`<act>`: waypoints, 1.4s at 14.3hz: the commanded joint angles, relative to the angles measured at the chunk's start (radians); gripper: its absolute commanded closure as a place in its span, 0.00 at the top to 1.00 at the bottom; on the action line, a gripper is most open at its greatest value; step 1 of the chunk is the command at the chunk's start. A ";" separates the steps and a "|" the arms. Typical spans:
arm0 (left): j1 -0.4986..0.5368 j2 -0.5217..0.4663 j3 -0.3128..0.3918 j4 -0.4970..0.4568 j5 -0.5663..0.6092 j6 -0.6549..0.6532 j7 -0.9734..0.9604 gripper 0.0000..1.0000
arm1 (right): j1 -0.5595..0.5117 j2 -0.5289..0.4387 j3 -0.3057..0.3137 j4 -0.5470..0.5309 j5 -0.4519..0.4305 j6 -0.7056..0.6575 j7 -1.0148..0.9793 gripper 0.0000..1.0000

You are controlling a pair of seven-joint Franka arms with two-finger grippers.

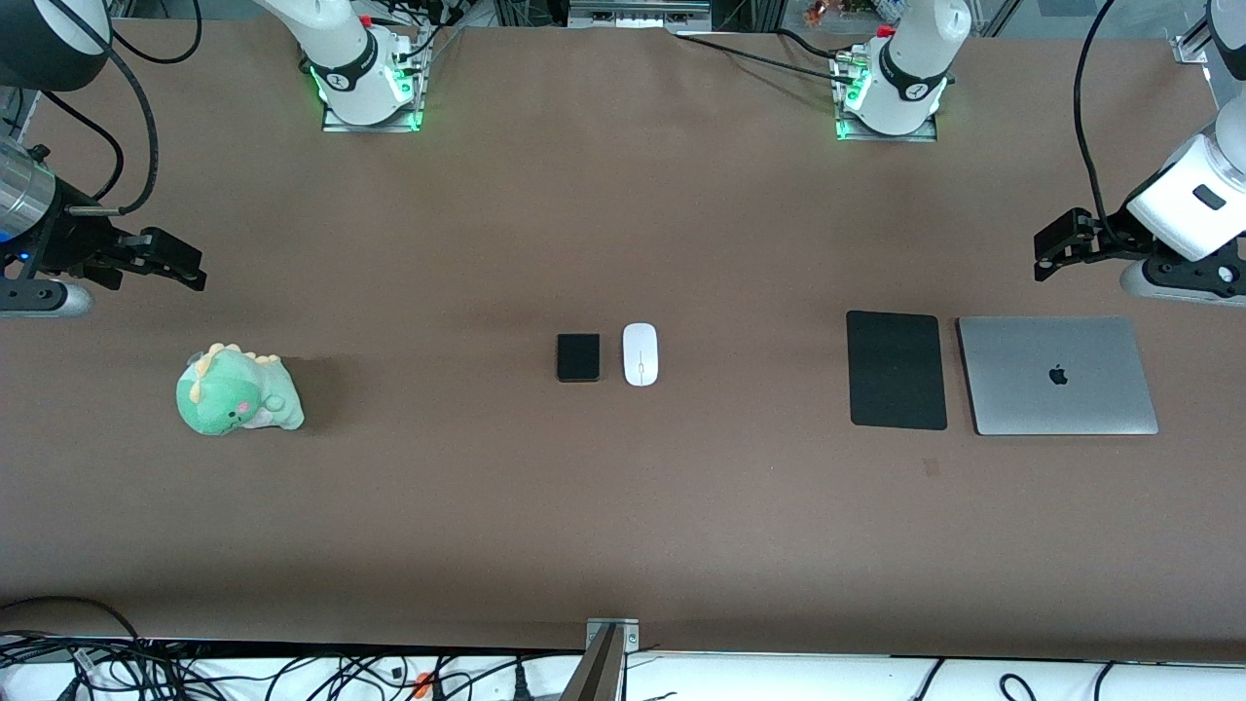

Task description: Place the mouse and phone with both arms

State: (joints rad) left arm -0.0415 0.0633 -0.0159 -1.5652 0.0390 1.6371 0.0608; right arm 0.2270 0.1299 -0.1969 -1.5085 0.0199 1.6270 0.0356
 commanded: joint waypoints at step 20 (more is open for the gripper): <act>-0.055 0.289 -0.068 0.027 -0.214 -0.007 -0.002 1.00 | 0.000 0.004 -0.009 0.016 -0.006 0.002 -0.005 1.00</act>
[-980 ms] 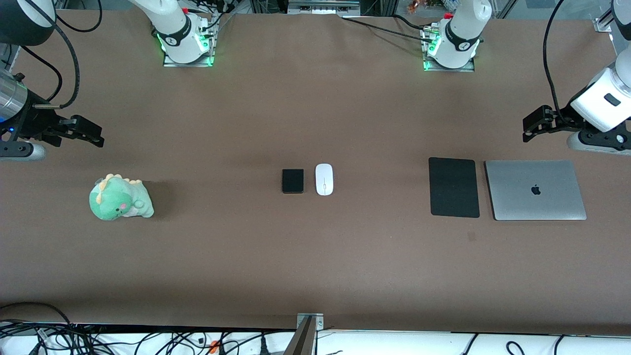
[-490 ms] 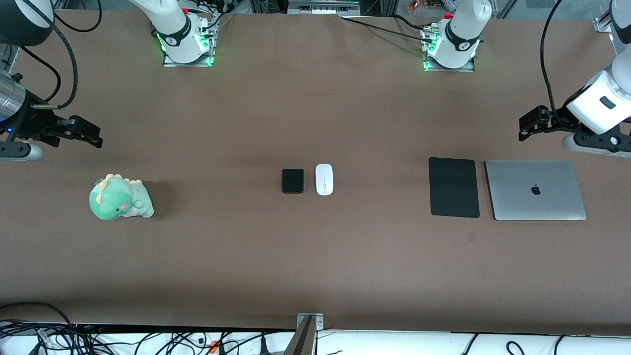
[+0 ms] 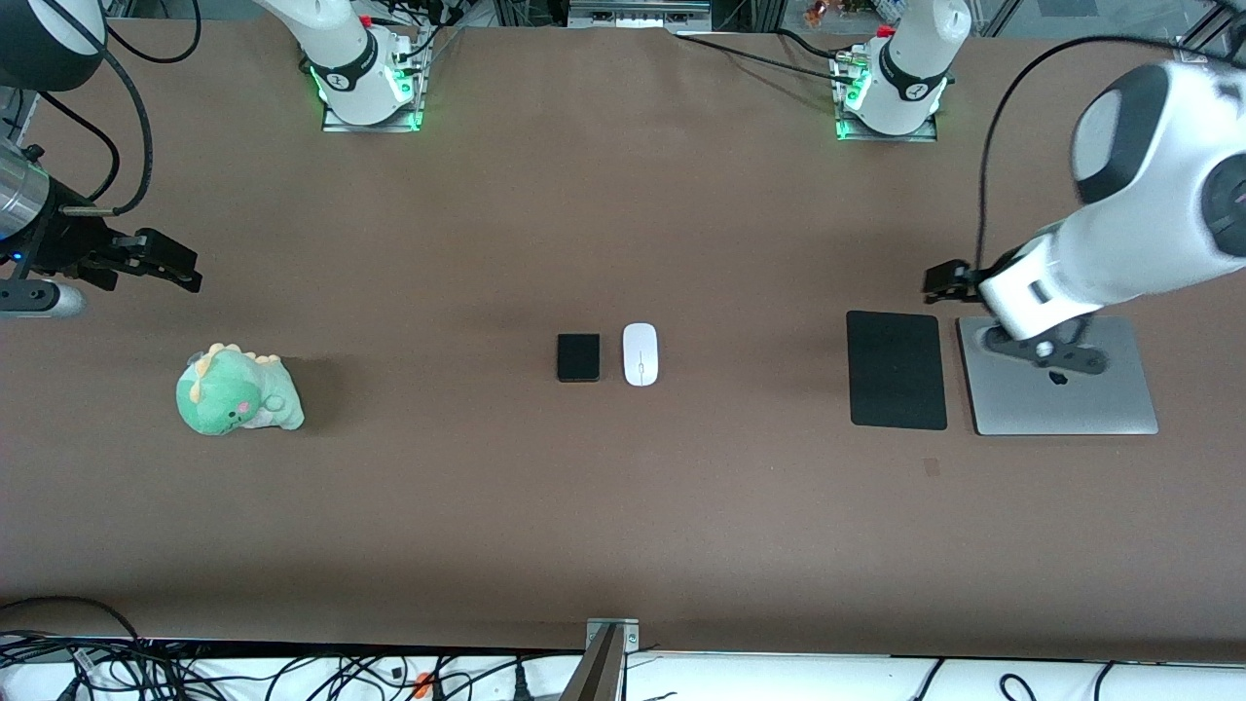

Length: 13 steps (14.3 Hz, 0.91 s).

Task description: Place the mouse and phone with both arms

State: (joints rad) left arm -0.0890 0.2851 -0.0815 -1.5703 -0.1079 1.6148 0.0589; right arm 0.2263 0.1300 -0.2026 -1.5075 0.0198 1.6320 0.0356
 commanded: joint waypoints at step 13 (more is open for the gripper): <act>-0.342 0.281 -0.001 0.015 -0.131 0.424 -0.345 1.00 | 0.001 0.005 -0.003 0.015 0.002 -0.003 -0.005 1.00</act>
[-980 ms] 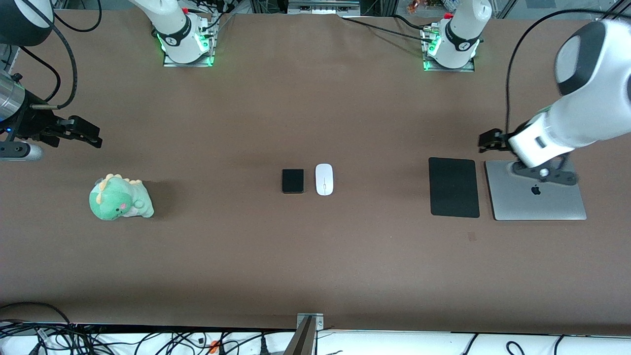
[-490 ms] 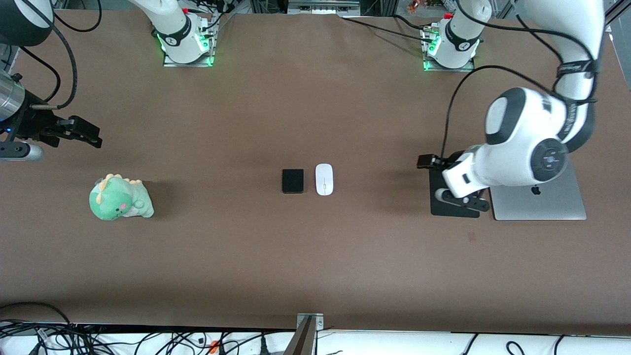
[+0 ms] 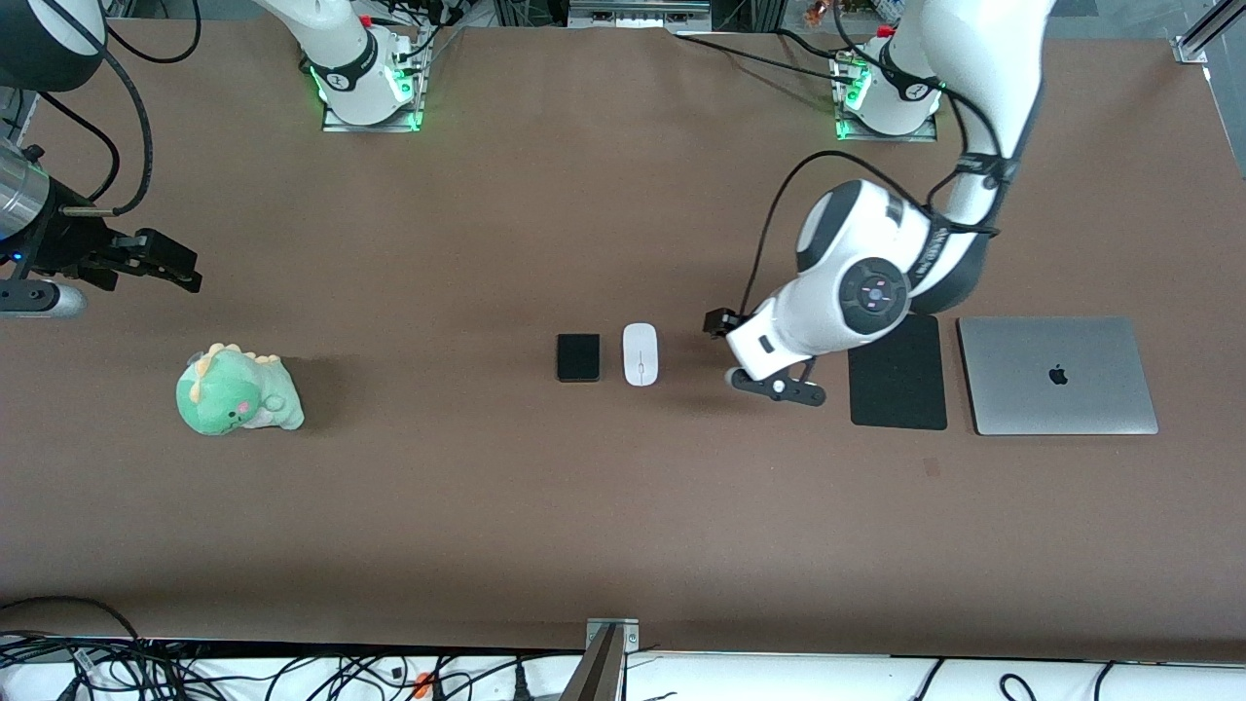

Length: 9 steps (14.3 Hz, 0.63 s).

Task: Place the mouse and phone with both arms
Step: 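Reach the left gripper to the white mouse and grasp it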

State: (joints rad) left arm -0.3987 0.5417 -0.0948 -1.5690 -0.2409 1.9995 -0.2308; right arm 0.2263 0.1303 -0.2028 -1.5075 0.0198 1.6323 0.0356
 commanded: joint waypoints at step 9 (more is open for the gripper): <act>-0.226 0.127 0.024 -0.028 0.093 0.252 -0.327 1.00 | -0.002 0.006 -0.003 0.016 0.002 -0.002 -0.010 1.00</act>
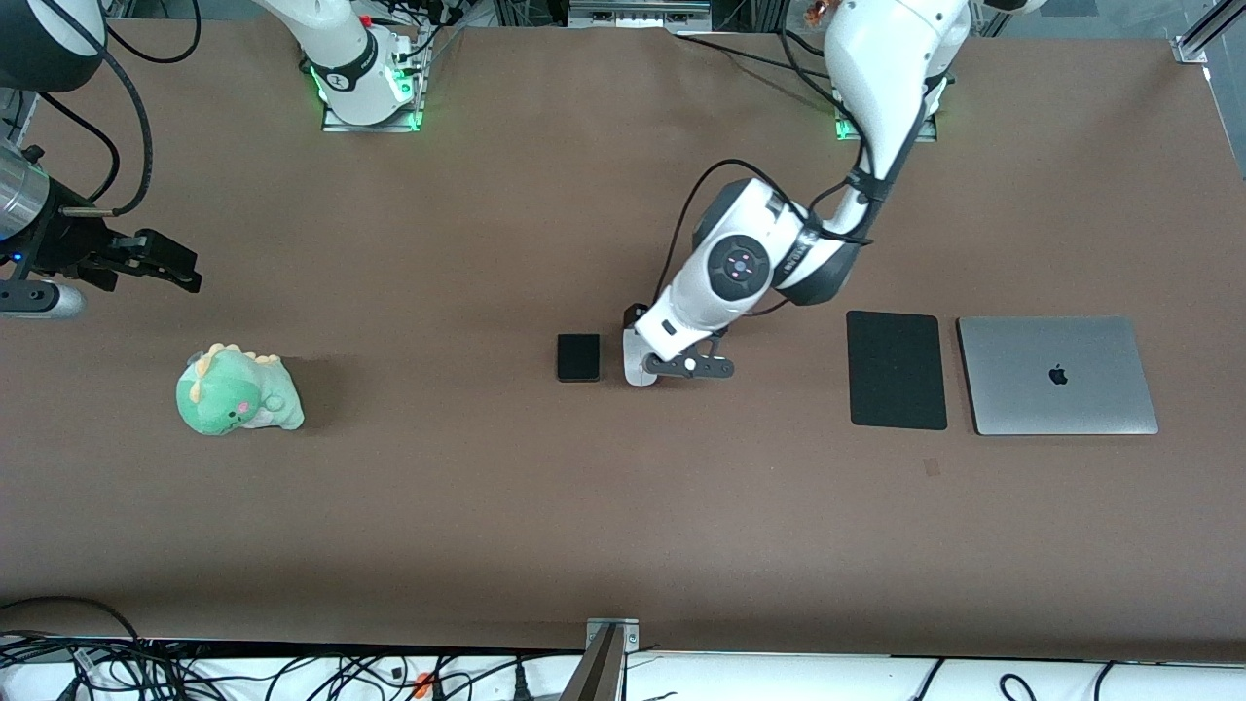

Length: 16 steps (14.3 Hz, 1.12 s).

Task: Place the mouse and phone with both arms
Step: 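Reach the left gripper to the white mouse and grasp it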

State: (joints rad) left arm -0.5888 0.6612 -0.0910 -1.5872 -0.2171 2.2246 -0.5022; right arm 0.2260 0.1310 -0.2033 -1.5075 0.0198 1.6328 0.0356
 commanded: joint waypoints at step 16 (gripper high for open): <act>-0.105 0.149 0.024 -0.010 0.286 0.291 -0.130 1.00 | 0.001 0.006 -0.001 0.018 0.003 -0.002 -0.011 1.00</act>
State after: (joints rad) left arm -0.6802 0.8059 -0.0827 -1.6042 0.0258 2.5052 -0.6071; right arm 0.2268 0.1312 -0.2050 -1.5075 0.0198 1.6332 0.0347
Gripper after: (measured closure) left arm 0.000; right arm 0.000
